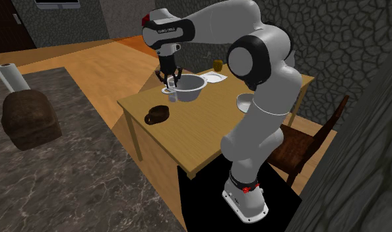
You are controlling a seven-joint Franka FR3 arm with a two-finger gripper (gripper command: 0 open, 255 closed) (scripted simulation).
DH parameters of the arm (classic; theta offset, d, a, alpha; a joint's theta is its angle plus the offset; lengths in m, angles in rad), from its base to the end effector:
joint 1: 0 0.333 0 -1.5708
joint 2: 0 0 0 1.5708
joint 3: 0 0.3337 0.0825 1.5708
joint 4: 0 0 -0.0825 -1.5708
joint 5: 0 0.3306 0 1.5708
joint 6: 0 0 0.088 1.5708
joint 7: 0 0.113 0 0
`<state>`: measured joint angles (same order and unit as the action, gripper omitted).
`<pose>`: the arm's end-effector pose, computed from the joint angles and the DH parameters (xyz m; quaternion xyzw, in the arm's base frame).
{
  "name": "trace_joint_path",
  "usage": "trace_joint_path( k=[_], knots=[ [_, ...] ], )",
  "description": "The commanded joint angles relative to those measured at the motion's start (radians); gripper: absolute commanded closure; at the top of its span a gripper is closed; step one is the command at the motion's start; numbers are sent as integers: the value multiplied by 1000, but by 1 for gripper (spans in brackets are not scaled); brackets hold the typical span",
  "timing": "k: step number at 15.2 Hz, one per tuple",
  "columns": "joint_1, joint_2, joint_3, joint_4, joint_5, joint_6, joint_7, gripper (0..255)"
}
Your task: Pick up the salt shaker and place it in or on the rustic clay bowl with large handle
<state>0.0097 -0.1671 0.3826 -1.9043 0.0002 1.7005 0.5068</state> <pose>0.4130 0.1852 0.5804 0.9974 -0.0604 -0.0085 0.0384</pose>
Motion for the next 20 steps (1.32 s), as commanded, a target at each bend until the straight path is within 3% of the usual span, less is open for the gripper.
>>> trace_joint_path(
  k=[1, 8, 20],
  knots=[
    [9, 92, 28, 104, -29, -19, 47, 255],
    [89, 401, 82, 488, -156, -132, 174, 255],
    [76, 384, 75, 305, -151, 35, 181, 255]
  ],
)
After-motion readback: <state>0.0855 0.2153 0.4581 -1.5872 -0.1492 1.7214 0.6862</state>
